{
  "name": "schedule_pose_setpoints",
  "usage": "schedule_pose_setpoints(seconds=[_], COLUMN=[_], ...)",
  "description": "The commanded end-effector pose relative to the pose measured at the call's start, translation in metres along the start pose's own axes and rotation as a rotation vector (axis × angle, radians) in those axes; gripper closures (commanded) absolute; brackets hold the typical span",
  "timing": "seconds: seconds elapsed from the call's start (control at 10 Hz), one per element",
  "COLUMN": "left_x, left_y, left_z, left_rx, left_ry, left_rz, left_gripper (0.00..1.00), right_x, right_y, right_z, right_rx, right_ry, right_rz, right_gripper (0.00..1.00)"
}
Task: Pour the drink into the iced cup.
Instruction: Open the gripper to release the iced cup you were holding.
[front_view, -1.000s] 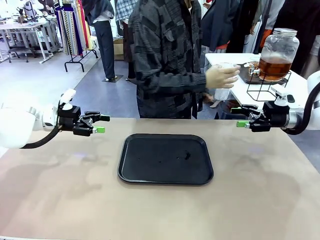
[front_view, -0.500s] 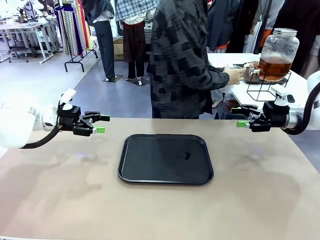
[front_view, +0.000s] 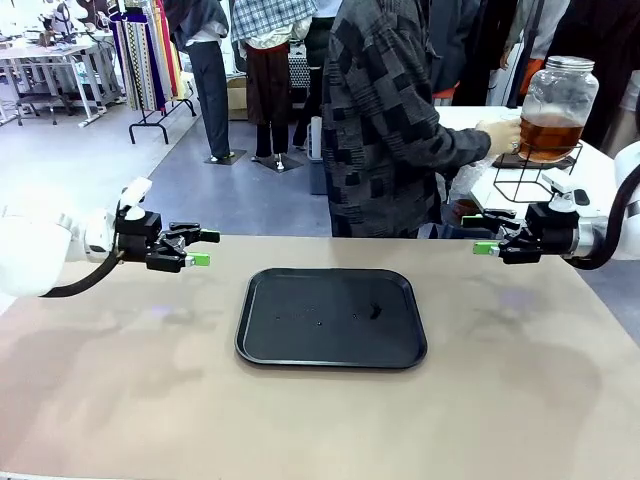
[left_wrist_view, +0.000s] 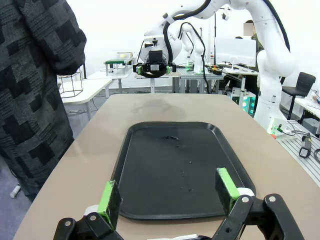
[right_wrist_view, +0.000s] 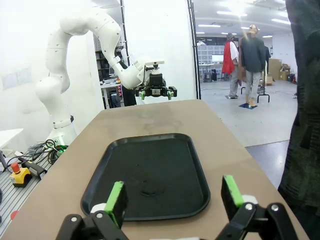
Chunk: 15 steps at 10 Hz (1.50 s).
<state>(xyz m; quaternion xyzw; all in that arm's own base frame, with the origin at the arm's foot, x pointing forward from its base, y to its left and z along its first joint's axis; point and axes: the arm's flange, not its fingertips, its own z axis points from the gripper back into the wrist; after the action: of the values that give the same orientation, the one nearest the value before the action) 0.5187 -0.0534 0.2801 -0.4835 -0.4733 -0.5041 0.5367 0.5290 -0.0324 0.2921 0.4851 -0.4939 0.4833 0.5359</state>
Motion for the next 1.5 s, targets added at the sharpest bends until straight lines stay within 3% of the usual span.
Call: schedule_pose_setpoints(seconds=[0.0,1.4], left_x=[0.0020,0.0020], left_y=[-0.0010,-0.0010], left_z=[0.0000,0.0000], left_rx=[0.001,0.001], left_ry=[0.001,0.001], left_rz=[-0.002,-0.002], left_gripper=[0.00,0.00], right_x=[0.0022,0.0022], right_y=[0.0001,0.0001], right_z=[0.0000,0.0000], right_rx=[0.001,0.001], right_ry=[0.000,0.000], right_rz=[0.003,0.003], right_gripper=[0.00,0.00])
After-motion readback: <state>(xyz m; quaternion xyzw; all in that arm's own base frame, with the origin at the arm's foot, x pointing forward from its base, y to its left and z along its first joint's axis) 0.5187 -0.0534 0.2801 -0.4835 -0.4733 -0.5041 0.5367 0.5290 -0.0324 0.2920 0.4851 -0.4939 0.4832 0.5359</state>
